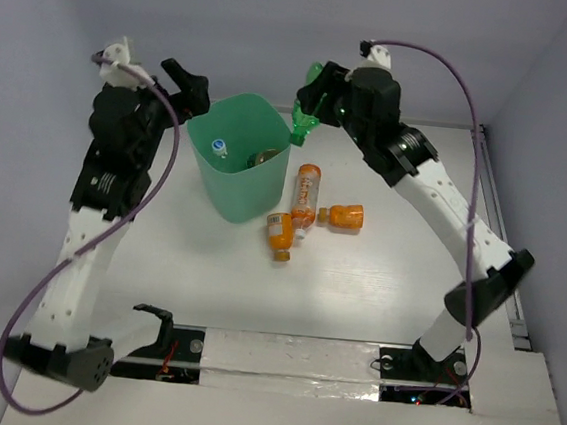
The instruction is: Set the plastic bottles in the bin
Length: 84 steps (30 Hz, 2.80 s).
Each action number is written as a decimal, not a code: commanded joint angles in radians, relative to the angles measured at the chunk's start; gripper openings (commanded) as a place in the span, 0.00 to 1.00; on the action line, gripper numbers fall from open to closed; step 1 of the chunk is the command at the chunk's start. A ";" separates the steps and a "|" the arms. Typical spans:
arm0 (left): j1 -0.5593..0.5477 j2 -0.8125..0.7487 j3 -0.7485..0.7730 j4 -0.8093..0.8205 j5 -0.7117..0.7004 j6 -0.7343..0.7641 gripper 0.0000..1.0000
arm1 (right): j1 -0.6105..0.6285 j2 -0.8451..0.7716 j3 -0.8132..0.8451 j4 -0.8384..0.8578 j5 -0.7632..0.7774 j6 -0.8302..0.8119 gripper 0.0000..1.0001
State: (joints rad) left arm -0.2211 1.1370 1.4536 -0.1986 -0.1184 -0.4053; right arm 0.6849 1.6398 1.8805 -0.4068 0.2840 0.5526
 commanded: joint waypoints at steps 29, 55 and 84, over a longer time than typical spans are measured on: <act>-0.570 0.107 -0.549 -0.013 -0.070 -0.368 0.54 | -0.176 -0.454 -0.909 0.137 -0.132 -0.059 0.04; -0.679 0.265 -0.579 -0.016 -0.208 -0.535 0.72 | -0.203 -0.202 -0.725 0.065 -0.275 -0.203 0.82; -0.781 0.182 -0.716 -0.079 -0.441 -0.796 0.65 | -0.203 -0.388 -0.922 0.220 -0.414 -0.137 0.13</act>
State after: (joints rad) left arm -1.0489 1.3010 0.7788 -0.3252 -0.5121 -1.1564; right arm 0.4892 1.2873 0.9760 -0.2813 -0.0872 0.4145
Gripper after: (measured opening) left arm 0.650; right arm 0.148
